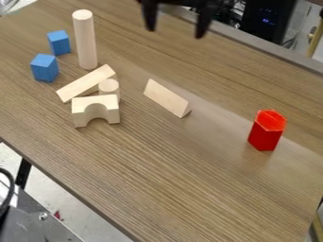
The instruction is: Take the white cylinder and put it on top of the red cylinder
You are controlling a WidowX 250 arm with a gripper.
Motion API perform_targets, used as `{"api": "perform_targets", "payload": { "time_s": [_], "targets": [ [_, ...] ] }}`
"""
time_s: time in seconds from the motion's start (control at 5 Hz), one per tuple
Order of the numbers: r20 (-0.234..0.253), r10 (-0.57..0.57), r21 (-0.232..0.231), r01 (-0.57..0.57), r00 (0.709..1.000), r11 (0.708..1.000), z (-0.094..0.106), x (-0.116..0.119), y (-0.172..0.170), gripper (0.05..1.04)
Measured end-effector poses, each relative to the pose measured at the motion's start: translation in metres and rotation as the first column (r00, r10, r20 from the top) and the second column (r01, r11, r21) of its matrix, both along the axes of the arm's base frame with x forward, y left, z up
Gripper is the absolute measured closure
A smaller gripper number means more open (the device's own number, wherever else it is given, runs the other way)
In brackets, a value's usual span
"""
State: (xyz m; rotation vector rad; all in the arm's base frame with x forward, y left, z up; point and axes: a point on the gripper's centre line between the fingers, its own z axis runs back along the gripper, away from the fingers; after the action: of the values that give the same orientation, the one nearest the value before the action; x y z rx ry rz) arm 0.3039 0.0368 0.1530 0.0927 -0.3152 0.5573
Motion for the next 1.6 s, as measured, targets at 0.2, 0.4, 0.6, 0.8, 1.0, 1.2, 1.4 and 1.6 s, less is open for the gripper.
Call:
{"api": "perform_targets", "payload": {
  "time_s": [0.2, 0.4, 0.6, 0.8, 1.0, 1.2, 1.4, 1.6],
  "targets": [
    [-0.029, 0.086, -0.007, -0.086, 0.996, 0.996, -0.008, -0.011, 0.031, 0.083],
    [-0.057, 0.108, -0.023, -0.109, 0.993, 0.994, -0.024, -0.020, 0.045, 0.083],
    [-0.100, 0.110, -0.048, -0.115, 0.989, 0.992, -0.047, -0.024, 0.052, 0.083],
    [-0.124, 0.101, -0.048, -0.108, 0.987, 0.993, -0.065, -0.025, 0.056, 0.083],
    [-0.132, 0.066, -0.073, -0.076, 0.989, 0.994, -0.085, -0.023, 0.058, 0.083],
    [-0.137, 0.064, -0.083, -0.076, 0.989, 0.994, -0.102, -0.024, 0.067, 0.083],
    [-0.153, 0.045, -0.061, -0.055, 0.987, 0.997, -0.109, -0.025, 0.072, 0.083],
    [-0.169, 0.039, -0.035, -0.045, 0.985, 0.998, -0.116, -0.030, 0.075, 0.124]
  ]
}}
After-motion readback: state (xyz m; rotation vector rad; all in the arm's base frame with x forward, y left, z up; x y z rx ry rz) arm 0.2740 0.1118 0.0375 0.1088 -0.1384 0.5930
